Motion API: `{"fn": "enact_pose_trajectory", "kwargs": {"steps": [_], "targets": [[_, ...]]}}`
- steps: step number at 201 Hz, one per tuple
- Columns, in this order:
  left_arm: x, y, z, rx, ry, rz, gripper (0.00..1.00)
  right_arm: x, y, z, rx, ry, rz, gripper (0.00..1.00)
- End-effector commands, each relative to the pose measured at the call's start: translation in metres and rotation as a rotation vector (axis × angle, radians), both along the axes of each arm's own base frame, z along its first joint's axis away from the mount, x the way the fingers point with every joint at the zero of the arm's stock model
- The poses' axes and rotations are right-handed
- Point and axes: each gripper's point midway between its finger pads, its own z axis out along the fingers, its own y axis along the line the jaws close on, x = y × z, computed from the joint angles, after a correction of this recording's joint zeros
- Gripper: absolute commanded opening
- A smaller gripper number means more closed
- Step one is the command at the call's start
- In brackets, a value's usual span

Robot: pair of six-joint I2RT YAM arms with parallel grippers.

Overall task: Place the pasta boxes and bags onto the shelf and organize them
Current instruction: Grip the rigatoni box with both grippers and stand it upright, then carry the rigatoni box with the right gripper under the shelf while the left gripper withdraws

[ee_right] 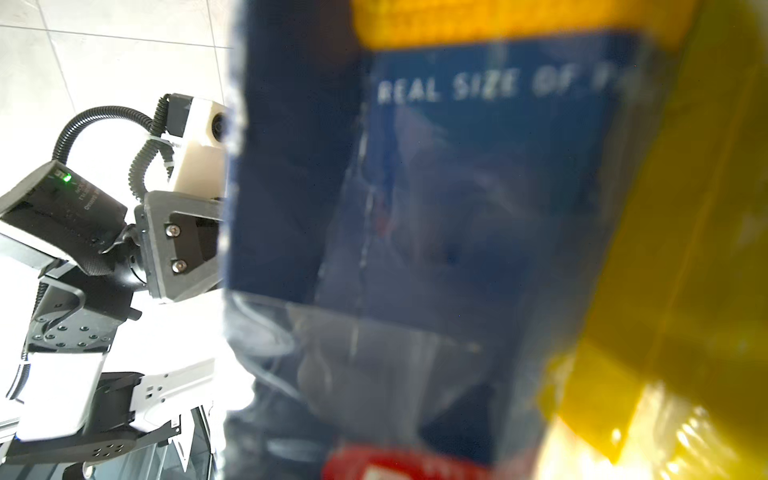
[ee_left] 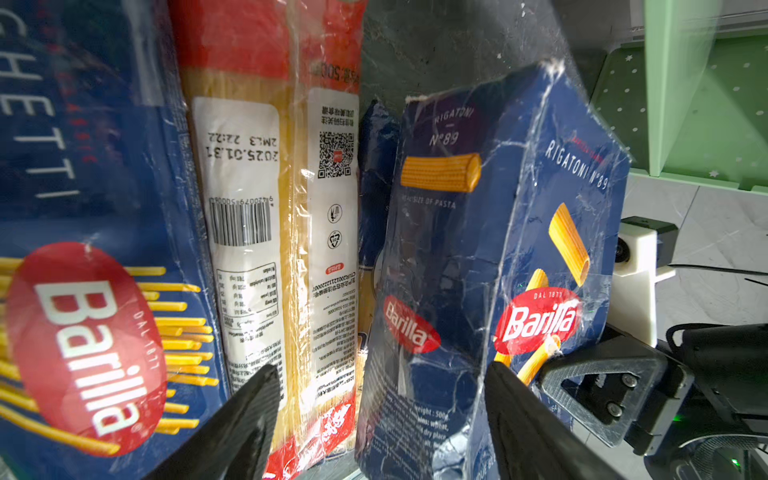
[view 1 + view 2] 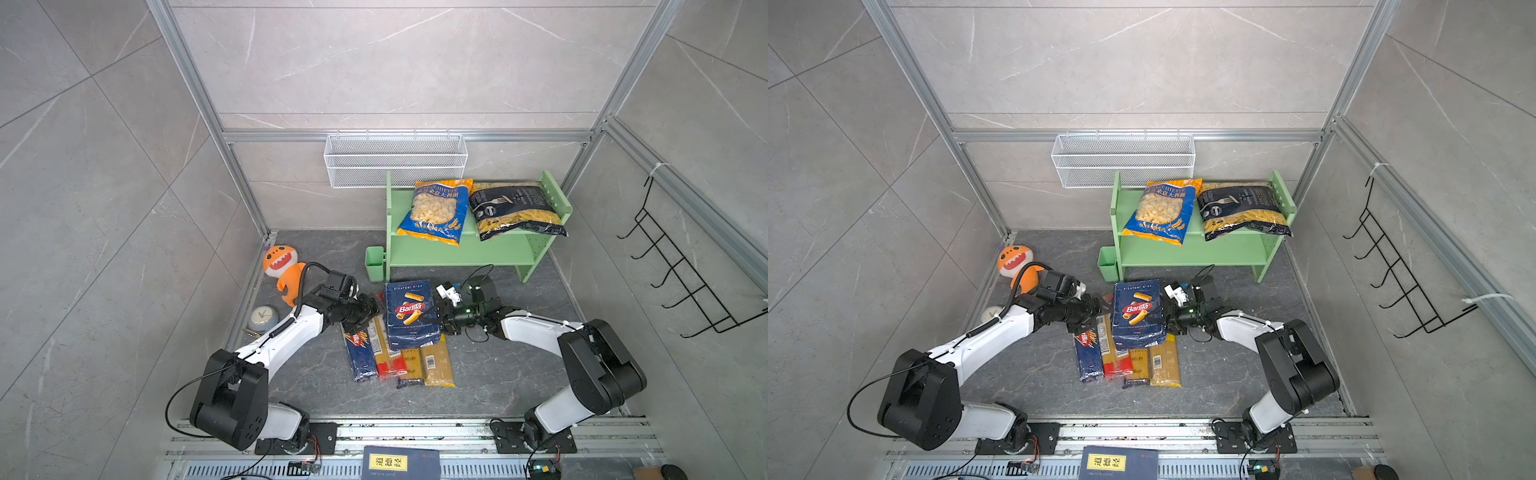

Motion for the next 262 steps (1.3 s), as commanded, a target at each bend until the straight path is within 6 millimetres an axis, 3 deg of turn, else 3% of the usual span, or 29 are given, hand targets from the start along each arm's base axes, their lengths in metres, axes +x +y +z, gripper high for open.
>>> {"fn": "enact_pose_trajectory", "kwargs": {"steps": [1, 42, 91, 175, 262], "targets": [[0.001, 0.005, 0.021, 0.018, -0.052, -0.011, 0.8, -0.004, 0.002, 0.056, 0.136, -0.186, 0.077, 0.24], [0.005, 0.008, 0.032, 0.021, -0.07, -0.013, 0.81, -0.015, -0.01, 0.069, 0.125, -0.208, 0.079, 0.23], [0.02, 0.002, 0.061, 0.009, -0.128, -0.04, 1.0, -0.011, -0.026, 0.086, 0.106, -0.267, 0.055, 0.23], [0.044, -0.003, 0.103, 0.013, -0.201, -0.086, 0.99, 0.032, -0.054, 0.11, 0.093, -0.372, -0.05, 0.23], [0.069, 0.018, 0.125, -0.012, -0.231, -0.091, 0.99, 0.086, -0.075, 0.105, 0.106, -0.43, -0.167, 0.22]]}}
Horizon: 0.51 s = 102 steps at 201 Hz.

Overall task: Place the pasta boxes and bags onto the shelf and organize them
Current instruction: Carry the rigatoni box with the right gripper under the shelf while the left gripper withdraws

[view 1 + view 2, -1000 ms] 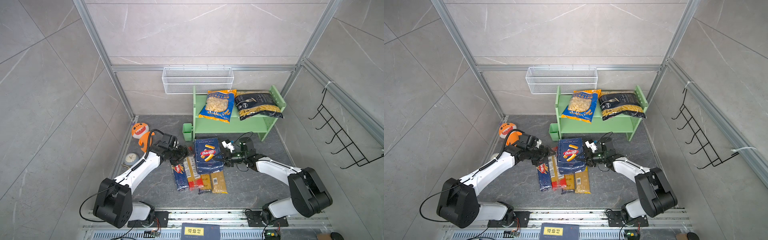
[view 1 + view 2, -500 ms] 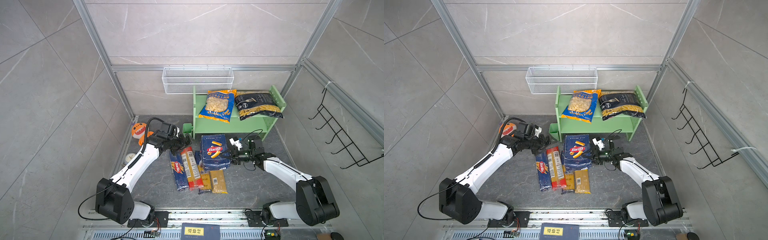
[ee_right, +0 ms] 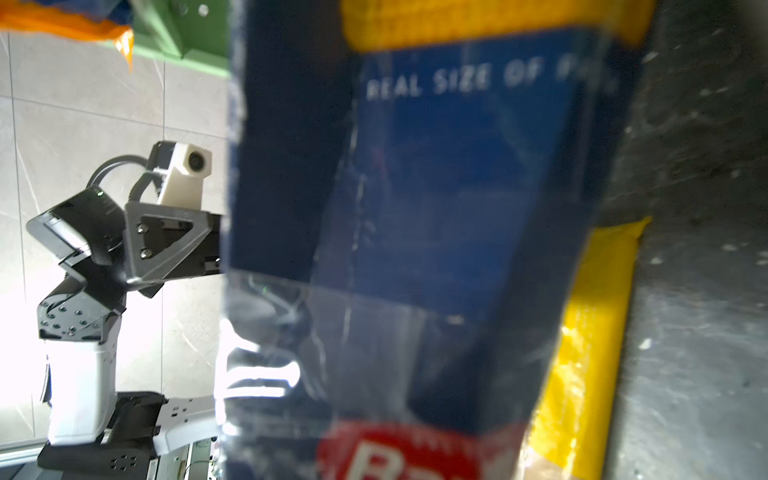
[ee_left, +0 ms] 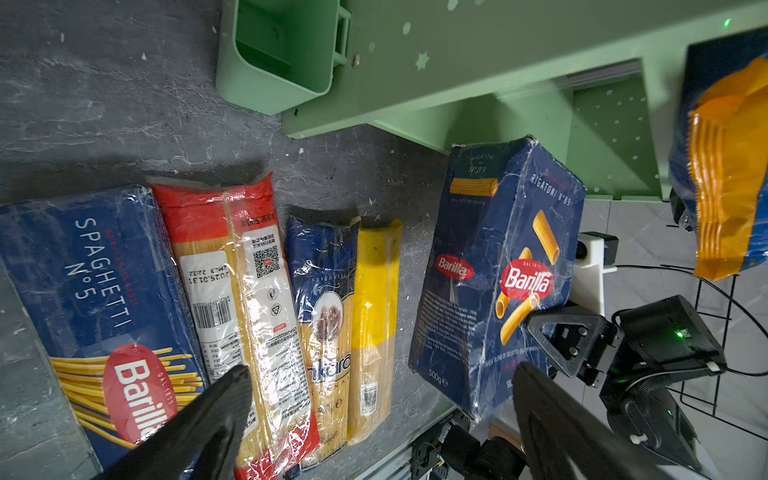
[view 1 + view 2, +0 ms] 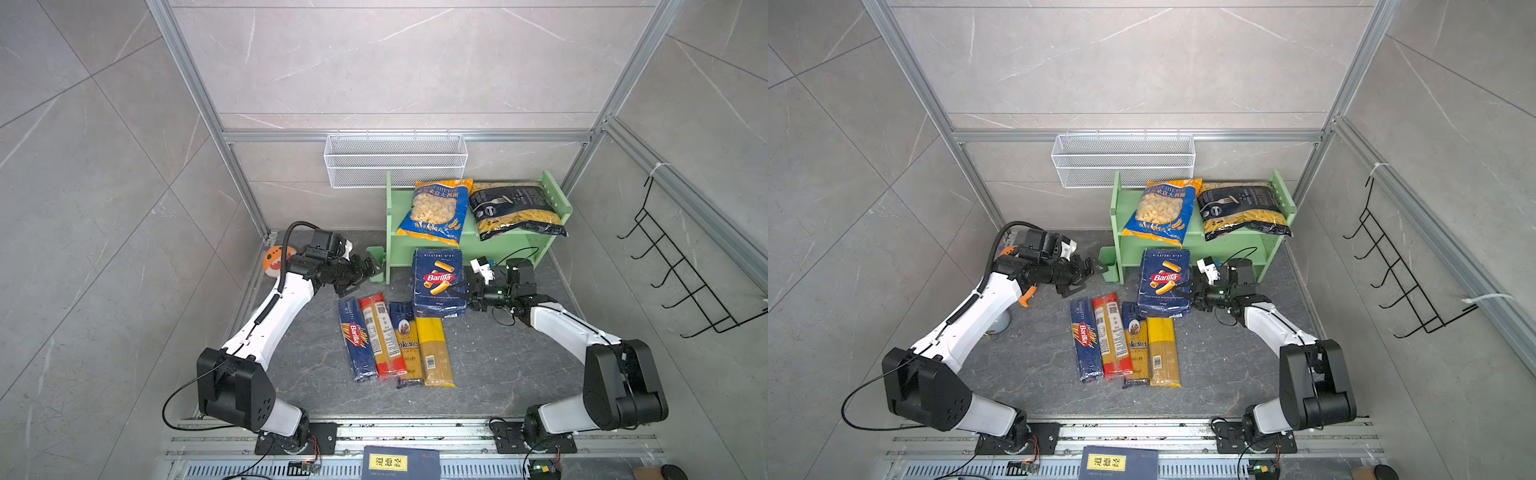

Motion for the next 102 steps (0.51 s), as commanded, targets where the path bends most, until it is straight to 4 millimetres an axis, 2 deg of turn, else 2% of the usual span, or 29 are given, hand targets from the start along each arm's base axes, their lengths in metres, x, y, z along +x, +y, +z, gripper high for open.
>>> {"fn": "enact_pose_trajectory", "kwargs": {"steps": [1, 56, 102], "targets": [[0.005, 0.002, 0.016, -0.017, -0.032, -0.05, 0.99, 0.023, 0.003, 0.05, 0.062, -0.242, 0.024, 0.22], [0.025, 0.022, 0.033, -0.052, -0.05, -0.051, 0.99, 0.051, 0.0, 0.051, 0.081, -0.275, -0.03, 0.23], [0.038, 0.035, 0.034, -0.079, -0.05, -0.051, 0.99, 0.073, -0.001, 0.054, 0.077, -0.292, -0.052, 0.23]]}}
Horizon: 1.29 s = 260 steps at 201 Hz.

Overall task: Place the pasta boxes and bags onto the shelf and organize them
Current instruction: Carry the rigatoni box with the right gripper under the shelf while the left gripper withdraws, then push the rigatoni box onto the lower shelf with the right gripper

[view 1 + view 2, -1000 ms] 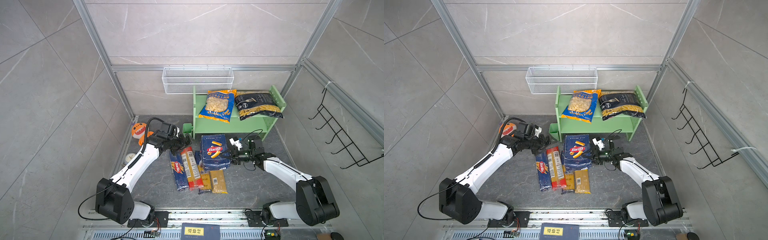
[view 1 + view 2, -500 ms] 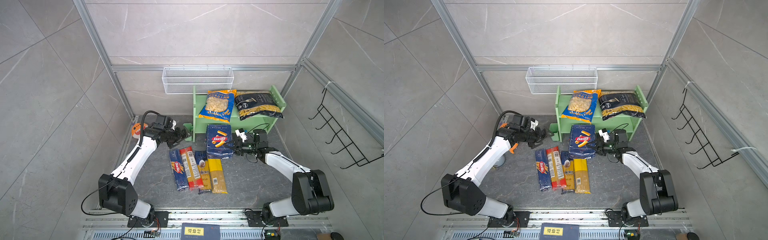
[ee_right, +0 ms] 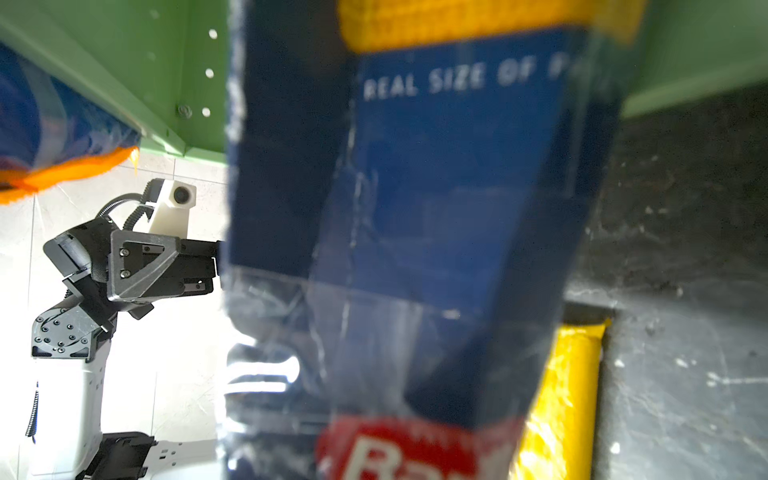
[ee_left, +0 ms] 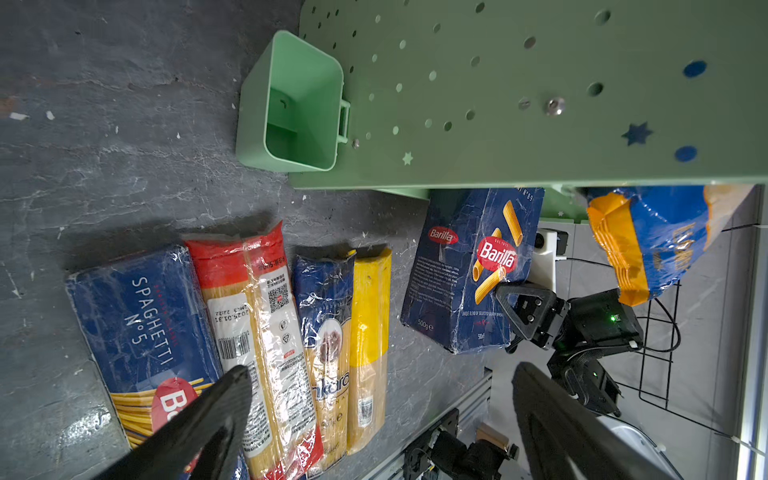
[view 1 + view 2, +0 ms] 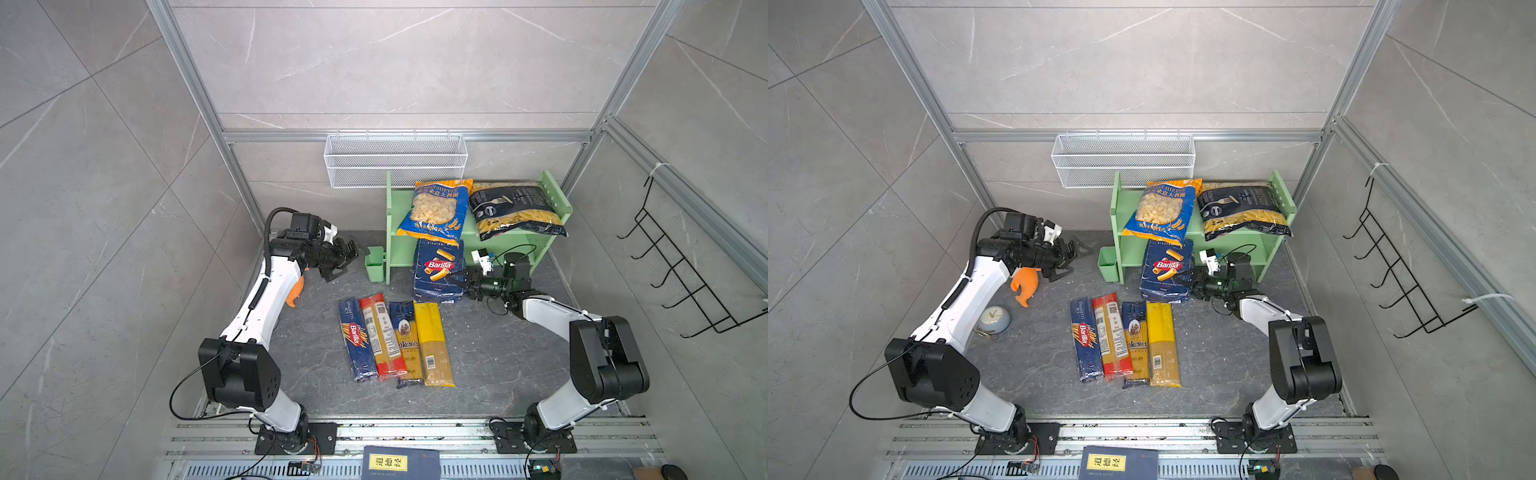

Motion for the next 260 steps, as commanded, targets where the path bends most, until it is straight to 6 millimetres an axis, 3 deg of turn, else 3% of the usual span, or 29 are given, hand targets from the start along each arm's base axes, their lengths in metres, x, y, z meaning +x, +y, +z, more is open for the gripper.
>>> {"fn": "enact_pose_trajectory", "kwargs": {"steps": [1, 130, 199, 260], "targets": [[0.0, 0.0, 0.009, -0.033, -0.018, -0.053, 0.99, 0.023, 0.003, 0.058, 0.039, -0.238, 0.02, 0.23], [0.028, 0.015, 0.008, -0.079, -0.023, -0.041, 0.99, 0.085, 0.01, 0.073, 0.118, -0.262, -0.015, 0.23], [0.037, 0.021, 0.005, -0.098, -0.012, -0.035, 1.0, 0.104, 0.04, 0.076, 0.13, -0.271, 0.032, 0.23], [0.038, 0.034, 0.004, -0.115, -0.009, -0.019, 1.0, 0.109, 0.069, 0.063, 0.143, -0.215, 0.07, 0.24]]}}
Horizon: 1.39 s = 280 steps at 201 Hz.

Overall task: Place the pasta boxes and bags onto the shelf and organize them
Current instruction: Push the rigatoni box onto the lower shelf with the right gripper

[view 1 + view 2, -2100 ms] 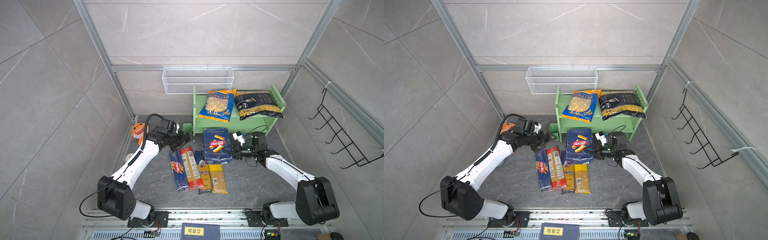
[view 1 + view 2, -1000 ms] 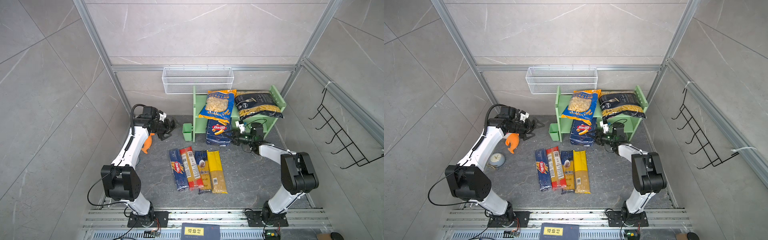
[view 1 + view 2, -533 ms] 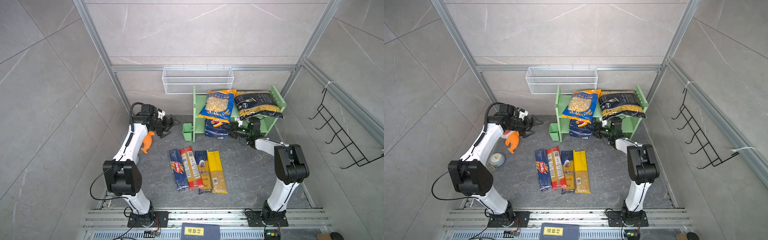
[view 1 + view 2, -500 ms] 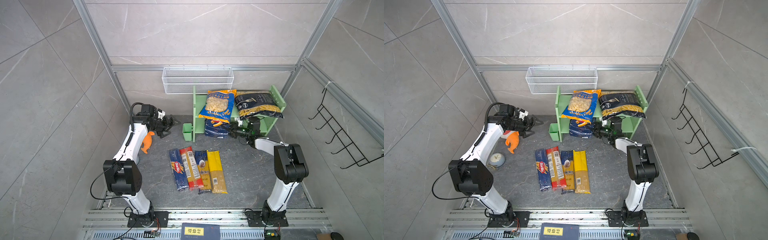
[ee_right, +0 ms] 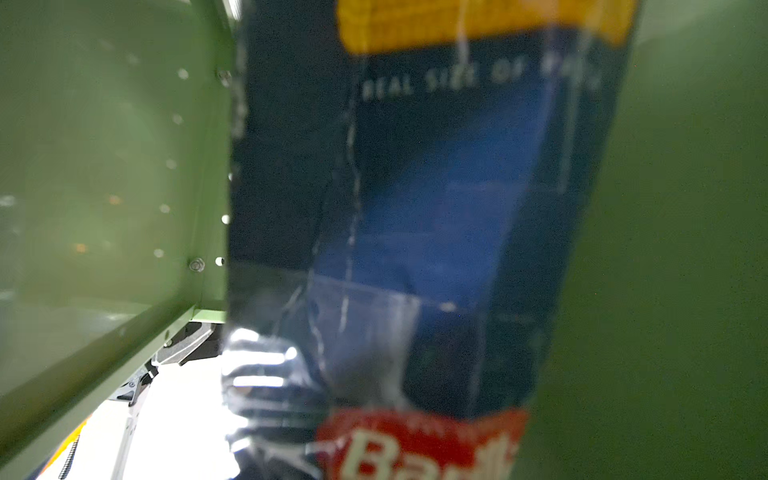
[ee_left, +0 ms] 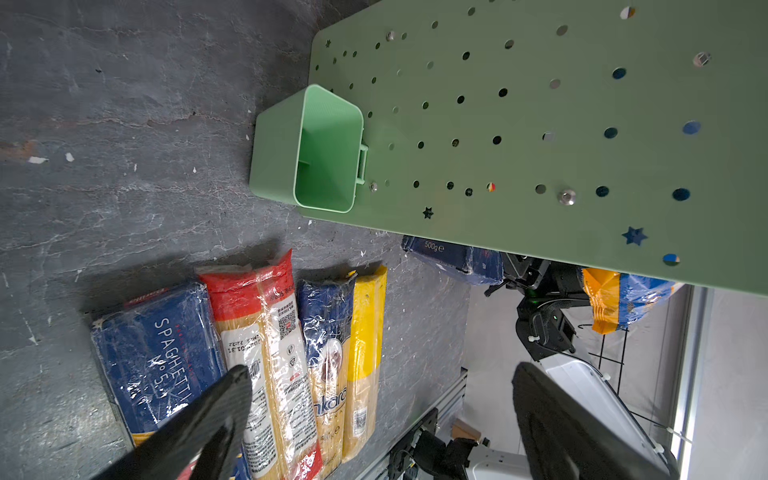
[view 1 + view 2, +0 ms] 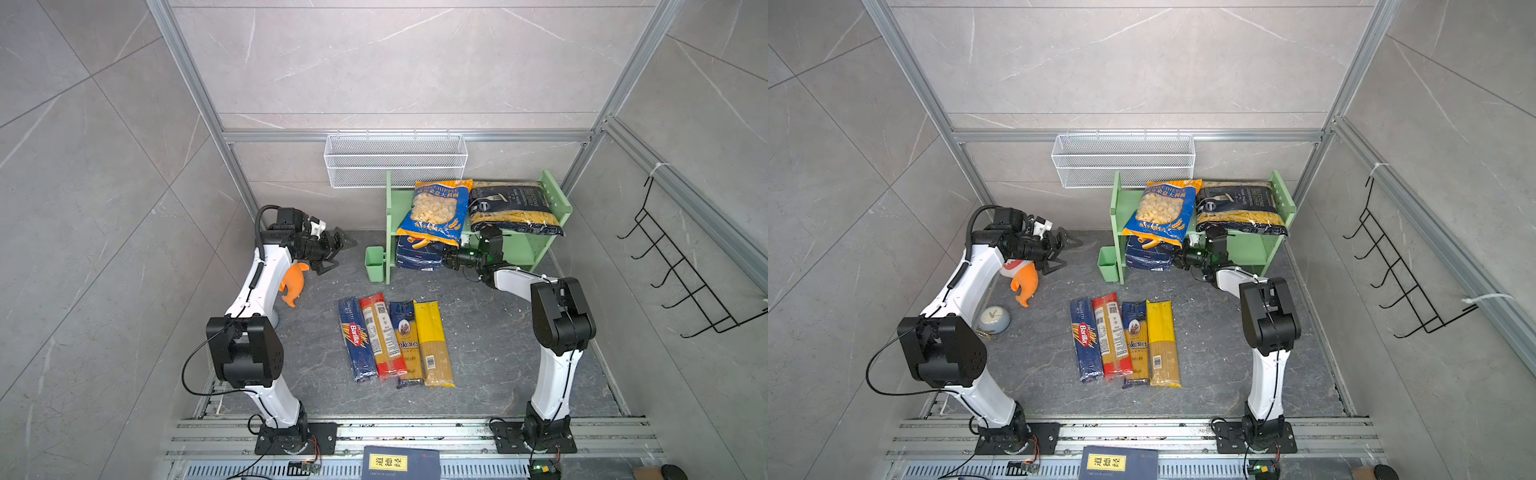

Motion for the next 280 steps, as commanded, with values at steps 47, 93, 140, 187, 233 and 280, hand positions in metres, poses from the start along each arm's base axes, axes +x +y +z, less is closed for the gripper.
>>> {"fn": "enact_pose_trajectory", "kwargs": {"steps": [47, 93, 140, 187, 233, 280], "targets": [[0.002, 0.006, 0.011, -0.043, -0.043, -0.018, 0.99, 0.013, 0.018, 0.044, 0.037, -0.163, 0.05, 0.29], [-0.002, 0.007, 0.011, -0.044, -0.044, -0.015, 1.0, 0.011, 0.019, 0.038, 0.033, -0.134, 0.055, 0.68], [-0.005, 0.007, 0.009, -0.063, -0.036, -0.007, 0.99, 0.0, 0.016, 0.038, -0.003, -0.137, 0.071, 0.83], [-0.009, 0.007, 0.007, -0.066, -0.037, 0.003, 1.0, -0.012, 0.015, 0.04, -0.03, -0.144, 0.093, 0.9], [-0.01, 0.006, 0.01, -0.068, -0.044, 0.004, 0.99, -0.025, 0.011, 0.041, -0.056, -0.155, 0.101, 0.93], [-0.011, 0.005, 0.01, -0.072, -0.046, -0.003, 1.0, -0.035, 0.004, 0.041, -0.064, -0.156, 0.098, 0.95]]}}
